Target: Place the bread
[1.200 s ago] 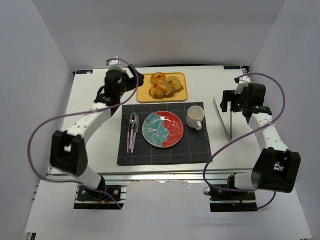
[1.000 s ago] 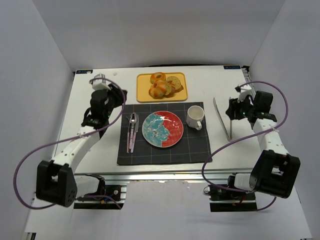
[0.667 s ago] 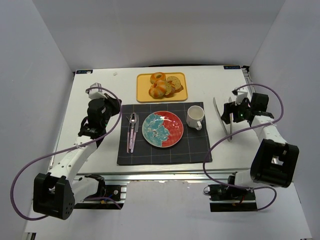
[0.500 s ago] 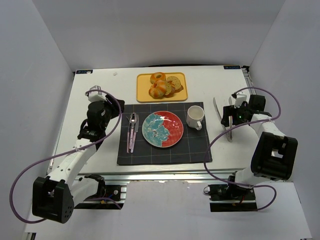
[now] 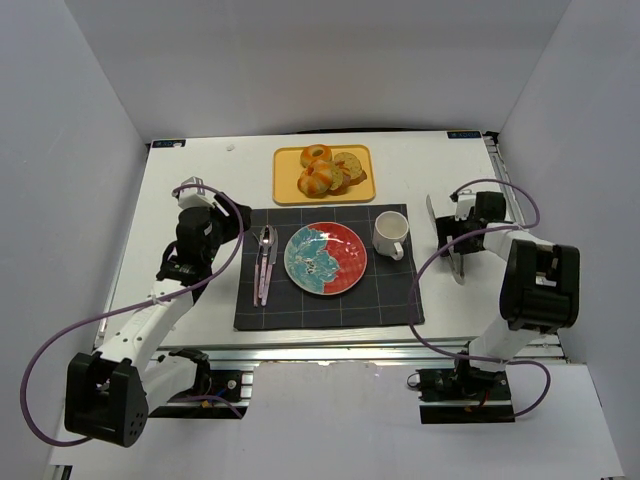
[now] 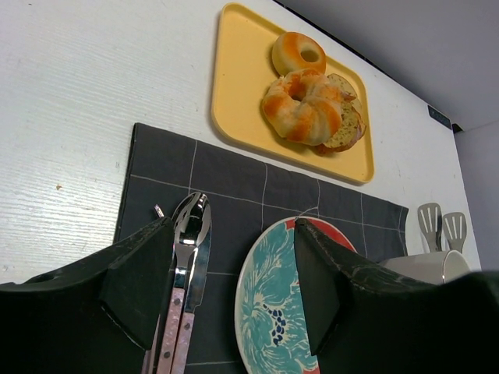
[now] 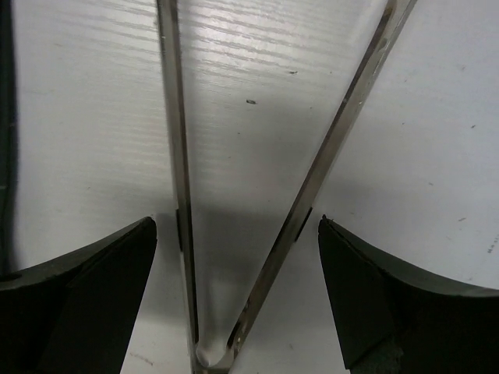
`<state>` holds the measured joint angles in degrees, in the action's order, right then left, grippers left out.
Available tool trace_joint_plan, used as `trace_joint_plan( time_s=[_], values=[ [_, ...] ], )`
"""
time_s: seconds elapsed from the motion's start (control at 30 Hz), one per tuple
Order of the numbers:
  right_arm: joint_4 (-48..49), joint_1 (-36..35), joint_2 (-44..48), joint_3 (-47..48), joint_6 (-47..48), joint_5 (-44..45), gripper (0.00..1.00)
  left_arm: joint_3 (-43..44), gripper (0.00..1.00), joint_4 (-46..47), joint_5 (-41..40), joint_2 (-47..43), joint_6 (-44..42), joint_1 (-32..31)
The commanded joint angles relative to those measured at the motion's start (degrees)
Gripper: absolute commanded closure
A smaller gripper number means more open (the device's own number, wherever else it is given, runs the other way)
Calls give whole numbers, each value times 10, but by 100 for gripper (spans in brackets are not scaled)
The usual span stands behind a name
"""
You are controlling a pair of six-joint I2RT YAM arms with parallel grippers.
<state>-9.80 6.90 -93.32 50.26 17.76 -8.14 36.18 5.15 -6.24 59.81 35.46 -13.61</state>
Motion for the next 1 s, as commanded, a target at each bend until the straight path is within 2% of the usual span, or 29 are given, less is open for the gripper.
trace_joint_plan(
  time_s=[0.0, 0.23, 0.33, 0.37, 0.4, 0.47, 0.5, 0.6, 0.7, 0.77, 0.83, 0.97],
  values=[
    [22, -10, -34, 33, -38, 53, 14, 3, 27, 0, -4, -9, 1, 2],
    [24, -15, -54, 28, -51, 47, 23, -11, 27, 2, -11, -26, 10, 2],
    [31, -15, -63, 22, -51, 48, 34, -11, 27, 2, -11, -25, 10, 2],
    [31, -15, -65, 23, -49, 48, 40, -11, 27, 2, -11, -24, 9, 2],
    [31, -15, -68, 23, -46, 48, 53, -9, 27, 0, -11, -22, 7, 2],
    [32, -15, -65, 23, -41, 47, 64, -8, 27, -2, -11, -22, 6, 2],
    [27, -15, -57, 26, -38, 42, 76, -7, 27, -3, -11, -24, 5, 2],
    [2, -15, -30, 50, -12, 8, 90, -9, 27, -4, -13, -27, 5, 2],
    [-42, -16, 3, 95, 42, -67, 91, -10, 27, -1, -13, -28, 6, 2],
    [-76, -21, 18, 147, 65, -105, 85, -11, 27, 6, -11, -24, 7, 2],
    [-94, -29, 18, 199, 74, -135, 74, -9, 27, 14, -8, -20, 9, 2],
    [-122, -67, -8, 279, 76, -153, 69, -2, 27, 18, -4, -5, 9, 2]
  ],
)
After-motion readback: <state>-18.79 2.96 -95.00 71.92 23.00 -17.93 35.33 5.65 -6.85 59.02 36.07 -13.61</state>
